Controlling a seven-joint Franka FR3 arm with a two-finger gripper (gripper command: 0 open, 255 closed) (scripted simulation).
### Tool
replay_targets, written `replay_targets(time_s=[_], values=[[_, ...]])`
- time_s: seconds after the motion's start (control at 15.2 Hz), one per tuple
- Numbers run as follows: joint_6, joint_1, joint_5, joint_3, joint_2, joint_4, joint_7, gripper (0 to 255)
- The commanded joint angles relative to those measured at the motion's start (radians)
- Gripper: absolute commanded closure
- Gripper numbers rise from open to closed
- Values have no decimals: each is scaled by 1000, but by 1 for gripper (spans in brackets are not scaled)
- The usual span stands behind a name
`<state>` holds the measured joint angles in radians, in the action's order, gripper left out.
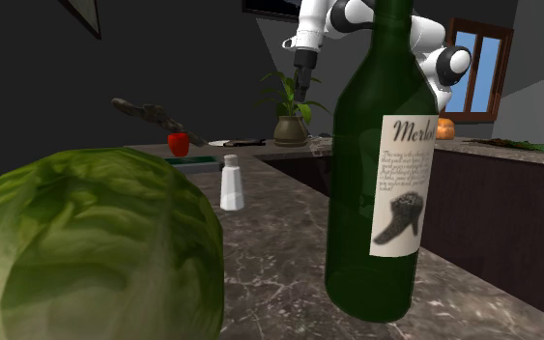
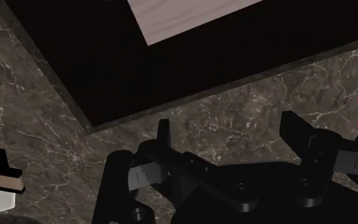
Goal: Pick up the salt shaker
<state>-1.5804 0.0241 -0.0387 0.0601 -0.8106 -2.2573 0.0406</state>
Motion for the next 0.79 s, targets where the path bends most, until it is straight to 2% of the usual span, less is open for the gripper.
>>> replay_targets(time_s=[0.0,0.73], values=[[0,0,0,0,0,0,0,0],[-183,-33,98,224,186,25,256,0]])
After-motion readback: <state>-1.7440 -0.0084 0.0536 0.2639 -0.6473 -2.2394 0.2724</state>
